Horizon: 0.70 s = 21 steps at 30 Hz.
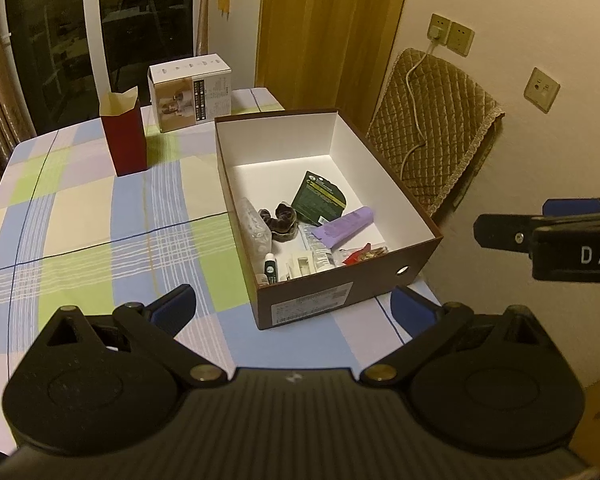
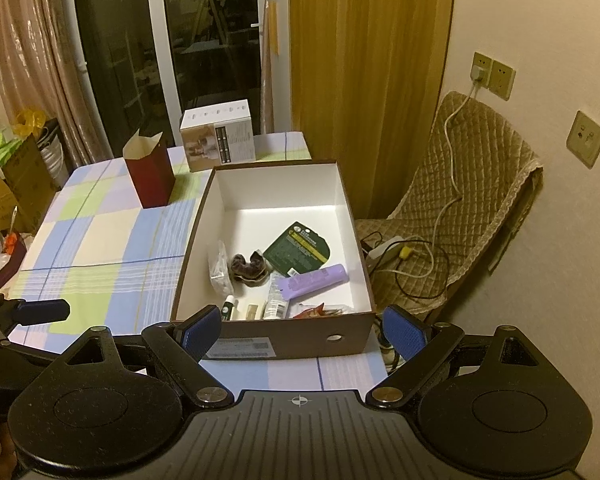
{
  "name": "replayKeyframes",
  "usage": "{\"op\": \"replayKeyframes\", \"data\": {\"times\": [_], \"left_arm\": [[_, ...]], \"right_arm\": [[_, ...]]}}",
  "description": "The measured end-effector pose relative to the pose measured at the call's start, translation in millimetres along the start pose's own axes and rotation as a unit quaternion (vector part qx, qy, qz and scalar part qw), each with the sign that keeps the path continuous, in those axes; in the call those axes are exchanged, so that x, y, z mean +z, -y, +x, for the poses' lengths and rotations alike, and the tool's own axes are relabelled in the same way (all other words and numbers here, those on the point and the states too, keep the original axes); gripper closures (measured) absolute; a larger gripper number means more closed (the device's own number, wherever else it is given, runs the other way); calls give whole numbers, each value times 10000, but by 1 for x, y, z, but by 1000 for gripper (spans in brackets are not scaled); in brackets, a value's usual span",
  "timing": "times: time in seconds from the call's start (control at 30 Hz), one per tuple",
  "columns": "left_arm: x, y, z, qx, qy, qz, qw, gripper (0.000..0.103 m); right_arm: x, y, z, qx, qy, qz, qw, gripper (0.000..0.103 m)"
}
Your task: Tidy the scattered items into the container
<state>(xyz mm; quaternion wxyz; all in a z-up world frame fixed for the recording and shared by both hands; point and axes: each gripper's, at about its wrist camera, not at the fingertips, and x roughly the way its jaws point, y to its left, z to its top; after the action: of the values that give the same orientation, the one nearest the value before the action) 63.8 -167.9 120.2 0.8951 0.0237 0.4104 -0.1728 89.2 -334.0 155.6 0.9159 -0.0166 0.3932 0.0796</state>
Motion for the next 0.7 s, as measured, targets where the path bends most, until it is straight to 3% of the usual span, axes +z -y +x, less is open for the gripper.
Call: {"op": "replayKeyframes", "data": {"times": [0.7], "left_arm": [[2, 5, -5, -5, 33, 89, 10000, 1]], "right_arm": [[-4, 6, -7, -16, -7, 37, 10000, 10]]}}
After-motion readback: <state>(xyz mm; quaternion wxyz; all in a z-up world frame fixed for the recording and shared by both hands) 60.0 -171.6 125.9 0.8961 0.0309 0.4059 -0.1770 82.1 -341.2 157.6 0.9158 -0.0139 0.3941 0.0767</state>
